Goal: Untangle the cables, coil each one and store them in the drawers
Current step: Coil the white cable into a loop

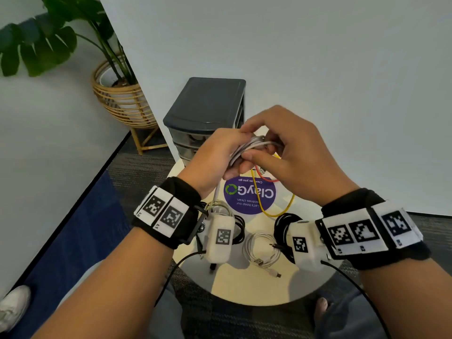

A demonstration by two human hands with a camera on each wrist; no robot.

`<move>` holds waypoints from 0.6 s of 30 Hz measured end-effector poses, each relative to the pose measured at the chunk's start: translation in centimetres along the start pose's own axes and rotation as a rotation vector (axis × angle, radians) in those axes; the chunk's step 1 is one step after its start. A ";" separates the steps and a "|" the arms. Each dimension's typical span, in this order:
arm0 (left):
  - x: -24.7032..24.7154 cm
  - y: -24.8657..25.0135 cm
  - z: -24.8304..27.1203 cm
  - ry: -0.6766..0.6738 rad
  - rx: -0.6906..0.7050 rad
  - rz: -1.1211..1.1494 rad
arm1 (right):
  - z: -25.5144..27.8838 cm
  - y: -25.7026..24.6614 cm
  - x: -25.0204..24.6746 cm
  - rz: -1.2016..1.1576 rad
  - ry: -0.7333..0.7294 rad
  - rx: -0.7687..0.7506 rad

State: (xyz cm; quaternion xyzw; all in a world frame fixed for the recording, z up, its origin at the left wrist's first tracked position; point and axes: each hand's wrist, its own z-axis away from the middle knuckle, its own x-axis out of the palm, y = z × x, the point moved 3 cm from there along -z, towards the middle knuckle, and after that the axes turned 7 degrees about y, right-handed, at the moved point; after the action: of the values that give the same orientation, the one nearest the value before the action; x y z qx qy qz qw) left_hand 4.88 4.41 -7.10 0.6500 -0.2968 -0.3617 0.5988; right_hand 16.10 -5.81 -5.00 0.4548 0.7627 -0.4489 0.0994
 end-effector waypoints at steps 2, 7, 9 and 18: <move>-0.2 -0.2 0.2 0.045 -0.008 0.008 | 0.2 0.5 0.1 -0.015 0.000 0.037; -1.1 -0.6 0.0 0.291 0.001 0.149 | 0.1 1.5 -0.1 0.044 0.095 0.126; -1.2 -0.7 0.1 0.278 0.015 0.113 | 0.2 1.7 0.2 0.017 0.067 0.172; -0.7 -0.7 0.5 0.156 -0.047 0.139 | 0.1 2.5 -1.3 0.097 -0.108 0.046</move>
State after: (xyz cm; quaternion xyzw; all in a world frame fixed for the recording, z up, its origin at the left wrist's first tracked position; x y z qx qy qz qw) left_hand 4.06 4.82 -7.77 0.6397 -0.2850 -0.2746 0.6589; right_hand 18.82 -6.20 -5.78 0.4688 0.7228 -0.4845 0.1516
